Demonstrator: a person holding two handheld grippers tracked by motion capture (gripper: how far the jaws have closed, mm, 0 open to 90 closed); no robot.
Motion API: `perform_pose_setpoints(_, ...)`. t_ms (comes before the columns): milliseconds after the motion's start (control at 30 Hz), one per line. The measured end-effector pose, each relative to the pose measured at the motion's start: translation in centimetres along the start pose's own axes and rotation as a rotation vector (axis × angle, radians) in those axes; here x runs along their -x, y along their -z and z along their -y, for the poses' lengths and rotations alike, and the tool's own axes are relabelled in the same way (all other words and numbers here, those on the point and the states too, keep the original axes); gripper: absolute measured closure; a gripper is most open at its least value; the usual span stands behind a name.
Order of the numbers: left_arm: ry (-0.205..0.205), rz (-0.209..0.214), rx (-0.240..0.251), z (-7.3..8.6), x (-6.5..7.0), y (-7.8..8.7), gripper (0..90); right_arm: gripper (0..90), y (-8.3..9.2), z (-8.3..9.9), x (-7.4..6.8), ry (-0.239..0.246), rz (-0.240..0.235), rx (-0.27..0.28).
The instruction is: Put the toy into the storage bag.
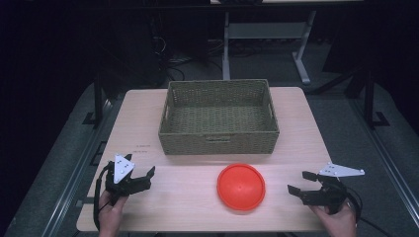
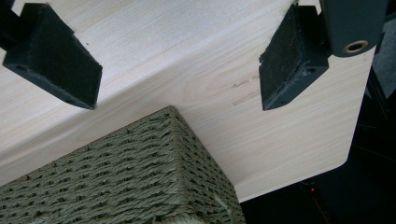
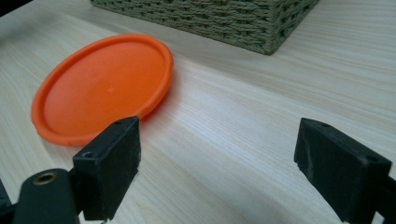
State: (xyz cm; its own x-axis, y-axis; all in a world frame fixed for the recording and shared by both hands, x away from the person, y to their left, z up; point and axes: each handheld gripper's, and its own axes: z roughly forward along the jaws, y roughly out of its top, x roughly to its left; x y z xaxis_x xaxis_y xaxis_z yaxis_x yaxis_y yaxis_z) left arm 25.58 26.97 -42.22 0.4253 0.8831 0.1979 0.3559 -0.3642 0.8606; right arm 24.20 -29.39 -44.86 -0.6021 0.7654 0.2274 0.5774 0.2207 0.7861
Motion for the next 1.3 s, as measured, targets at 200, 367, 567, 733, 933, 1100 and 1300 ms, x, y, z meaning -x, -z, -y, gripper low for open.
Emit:
perform_pose_setpoints(200, 0.001, 0.001, 0.003, 0.1, 0.0, 0.2, 12.8, 14.2, -0.4, -0.4, -0.7, 0.022, -0.008, -0.022)
perform_pose_setpoints(367, 0.004, 0.004, 0.000, 0.1, 0.0, 0.1, 12.8, 14.3, -1.0, -0.8, -1.1, 0.020, -0.038, -0.057)
perform_pose_setpoints(567, -0.001, 0.005, -0.004, 0.1, 0.0, 0.0, 12.8, 14.2, -1.7, -2.4, -1.7, 0.038, -0.074, -0.090)
perform_pose_setpoints(733, -0.007, 0.003, -0.002, 0.1, 0.1, 0.0, 12.8, 14.2, -2.3, -4.2, -2.4, 0.070, -0.091, -0.135)
perform_pose_setpoints(933, -0.002, 0.005, 0.000, 0.1, 0.0, 0.1, 12.8, 14.4, -3.4, -5.7, -3.1, 0.087, -0.109, -0.166)
perform_pose_setpoints(1100, -0.006, 0.006, -0.001, 0.1, 0.0, 0.1, 12.8, 14.4, -4.4, -6.9, -3.6, 0.102, -0.117, -0.205)
perform_pose_setpoints(1300, -0.004, 0.008, -0.002, 0.1, 0.1, 0.0, 12.8, 14.8, -5.6, -8.1, -3.9, 0.127, -0.128, -0.241)
